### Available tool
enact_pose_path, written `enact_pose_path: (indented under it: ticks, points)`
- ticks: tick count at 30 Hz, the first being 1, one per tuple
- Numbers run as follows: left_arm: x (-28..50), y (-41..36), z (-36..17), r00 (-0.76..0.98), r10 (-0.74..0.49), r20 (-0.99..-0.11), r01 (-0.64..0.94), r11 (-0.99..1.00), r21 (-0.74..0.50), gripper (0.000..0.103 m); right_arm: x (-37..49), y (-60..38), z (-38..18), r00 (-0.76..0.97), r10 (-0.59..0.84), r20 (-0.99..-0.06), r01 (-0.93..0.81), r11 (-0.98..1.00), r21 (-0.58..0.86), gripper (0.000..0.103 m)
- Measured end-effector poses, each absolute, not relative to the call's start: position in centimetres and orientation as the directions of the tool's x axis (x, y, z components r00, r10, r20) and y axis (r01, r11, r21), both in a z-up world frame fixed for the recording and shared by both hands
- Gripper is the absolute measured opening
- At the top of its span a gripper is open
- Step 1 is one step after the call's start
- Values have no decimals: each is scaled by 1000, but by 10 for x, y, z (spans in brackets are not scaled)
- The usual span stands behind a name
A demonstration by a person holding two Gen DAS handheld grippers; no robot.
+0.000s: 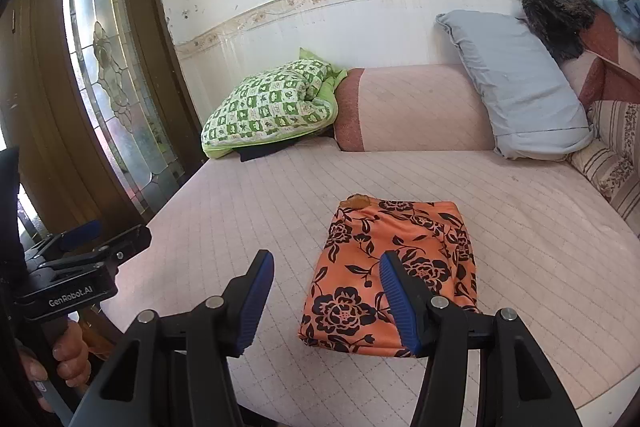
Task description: Fold small clothes
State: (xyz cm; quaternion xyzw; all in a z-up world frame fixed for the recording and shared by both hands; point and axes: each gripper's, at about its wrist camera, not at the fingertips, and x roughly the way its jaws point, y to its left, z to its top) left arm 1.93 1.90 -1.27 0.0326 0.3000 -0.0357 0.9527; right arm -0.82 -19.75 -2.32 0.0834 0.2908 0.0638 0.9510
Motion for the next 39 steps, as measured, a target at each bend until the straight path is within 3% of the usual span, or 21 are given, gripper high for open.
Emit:
enact_pose_path:
  ticks: [20,39]
  points:
    - [19,9,-5,823,-39,-566,81,996,49,100,-1,-199,-12,846,182,-501,-92,976,198,59]
    - [26,-6,-3,816,-53,-575,108,992,61,100,9,-212,-26,831,194,-521,-84,970,229,59]
